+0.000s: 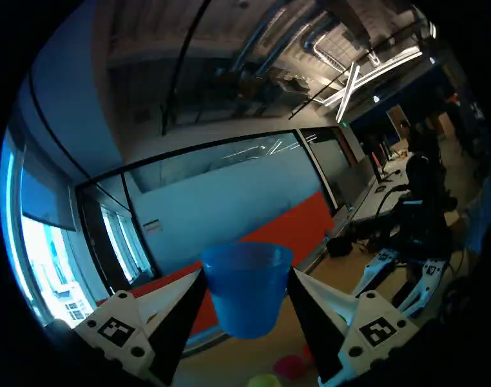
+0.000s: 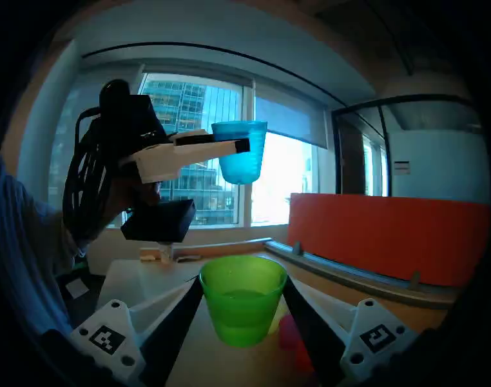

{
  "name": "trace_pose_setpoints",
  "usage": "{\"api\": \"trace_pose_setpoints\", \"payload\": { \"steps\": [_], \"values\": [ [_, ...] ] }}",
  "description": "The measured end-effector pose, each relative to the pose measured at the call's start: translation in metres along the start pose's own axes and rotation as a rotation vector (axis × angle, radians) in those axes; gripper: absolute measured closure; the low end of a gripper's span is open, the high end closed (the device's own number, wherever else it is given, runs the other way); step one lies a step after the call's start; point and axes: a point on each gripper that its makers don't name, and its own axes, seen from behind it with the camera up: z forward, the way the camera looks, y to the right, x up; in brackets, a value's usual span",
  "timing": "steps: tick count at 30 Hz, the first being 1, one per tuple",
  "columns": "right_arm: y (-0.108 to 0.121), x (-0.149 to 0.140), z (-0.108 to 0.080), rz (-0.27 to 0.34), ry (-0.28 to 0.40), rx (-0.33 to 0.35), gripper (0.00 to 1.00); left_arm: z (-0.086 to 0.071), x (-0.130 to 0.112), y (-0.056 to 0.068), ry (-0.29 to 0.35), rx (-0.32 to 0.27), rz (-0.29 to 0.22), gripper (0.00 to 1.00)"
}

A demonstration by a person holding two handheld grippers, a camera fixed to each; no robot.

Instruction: Pour water

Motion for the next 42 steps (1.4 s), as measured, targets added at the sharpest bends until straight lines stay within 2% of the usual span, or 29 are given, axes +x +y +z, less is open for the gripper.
{"api": "trace_pose_setpoints", "payload": {
  "steps": [6,9,17,21,32,38,42],
  "values": [
    [-0.001,0.001,0.001,0.000,0.004,0.000,0.09,0.003,-0.002,-0.001,0.007,-0.041,-0.191,0.16],
    [-0.002,0.001,0.001,0.001,0.005,-0.001,0.09,0.004,-0.005,0.000,0.001,-0.057,-0.252,0.15],
    [-0.003,0.003,0.002,0.005,0.004,-0.002,0.09,0.005,-0.020,0.006,-0.047,-0.106,-0.340,0.14],
    [-0.003,0.001,0.002,0.006,-0.005,-0.003,0.09,0.002,-0.035,0.008,-0.090,-0.123,-0.352,0.14],
    [-0.004,-0.006,0.000,0.006,-0.037,0.005,0.09,-0.007,-0.076,0.014,-0.174,-0.140,-0.328,0.14],
    [0.001,-0.013,-0.003,0.009,-0.069,0.001,0.09,-0.013,-0.100,0.021,-0.209,-0.155,-0.322,0.14],
    [0.006,-0.020,-0.008,0.018,-0.099,-0.002,0.09,-0.019,-0.125,0.029,-0.254,-0.163,-0.304,0.14]
  ]
}}
